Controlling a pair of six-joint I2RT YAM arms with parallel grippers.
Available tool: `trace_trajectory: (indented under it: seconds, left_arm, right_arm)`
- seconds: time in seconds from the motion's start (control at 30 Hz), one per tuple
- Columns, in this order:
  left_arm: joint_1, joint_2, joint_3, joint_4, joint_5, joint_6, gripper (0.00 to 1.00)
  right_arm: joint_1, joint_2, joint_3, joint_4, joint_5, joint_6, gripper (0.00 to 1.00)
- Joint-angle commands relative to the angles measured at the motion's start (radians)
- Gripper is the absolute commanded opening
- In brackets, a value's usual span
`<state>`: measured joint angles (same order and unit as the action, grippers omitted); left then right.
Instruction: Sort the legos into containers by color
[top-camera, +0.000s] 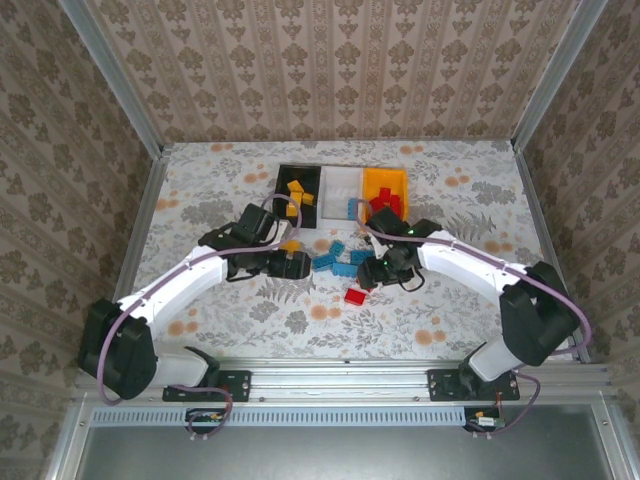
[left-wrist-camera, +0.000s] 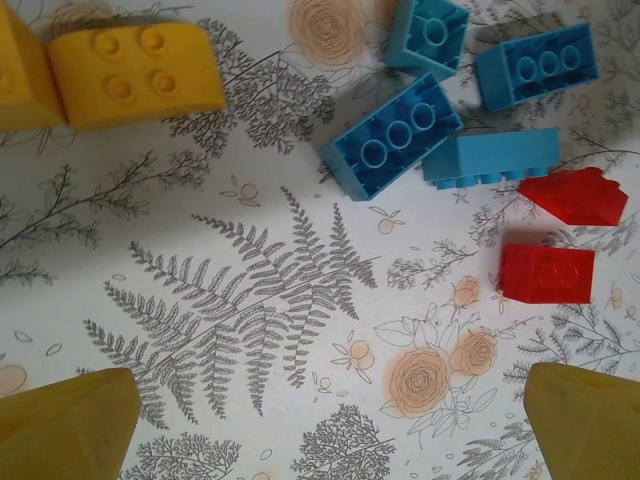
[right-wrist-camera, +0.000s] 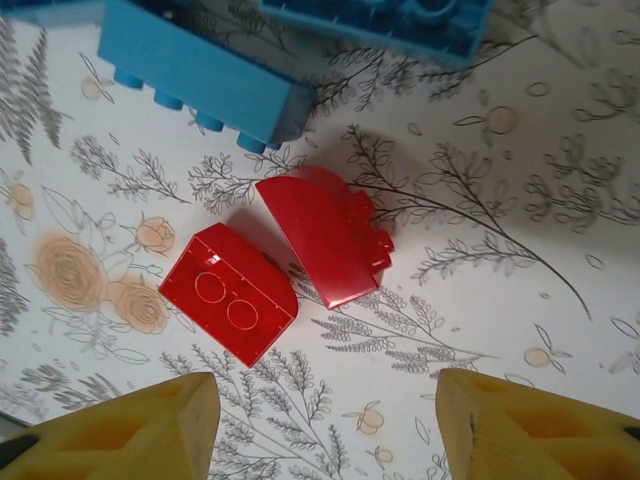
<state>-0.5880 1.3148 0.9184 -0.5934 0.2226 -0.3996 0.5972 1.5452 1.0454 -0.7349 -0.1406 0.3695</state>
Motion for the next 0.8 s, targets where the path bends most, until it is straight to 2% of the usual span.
trace_trajectory:
  seconds: [0.0, 0.23, 0.47, 0.67, 0.77]
  left_arm:
    - [-0.006, -0.020, -0.013, 0.001, -0.037, -0.072, 1.00]
    - [-0.030, -0.028, -0.023, 0.014, -0.050, -0.111, 1.00]
    - [-0.023, -0.012, 0.028, -0.044, -0.039, -0.059, 1.00]
    - [-0.016, -0.023, 0.022, -0.042, -0.017, -0.052, 1.00]
    - [-0.012, -0.035, 0.010, -0.040, -0.002, -0.047, 1.00]
  right_arm:
    - [0.007, 0.054, 0.000, 0.021, -0.002, -0.056, 0.58]
    - [0.009, 0.128, 0.016, 0.068, 0.029, -0.044, 0.51]
    - [0.012, 0.194, 0.033, 0.110, 0.057, 0.005, 0.43]
    - [0.013, 0.216, 0.043, 0.127, 0.082, 0.036, 0.32]
    - [0.019, 0.204, 0.047, 0.110, 0.086, 0.042, 0.24]
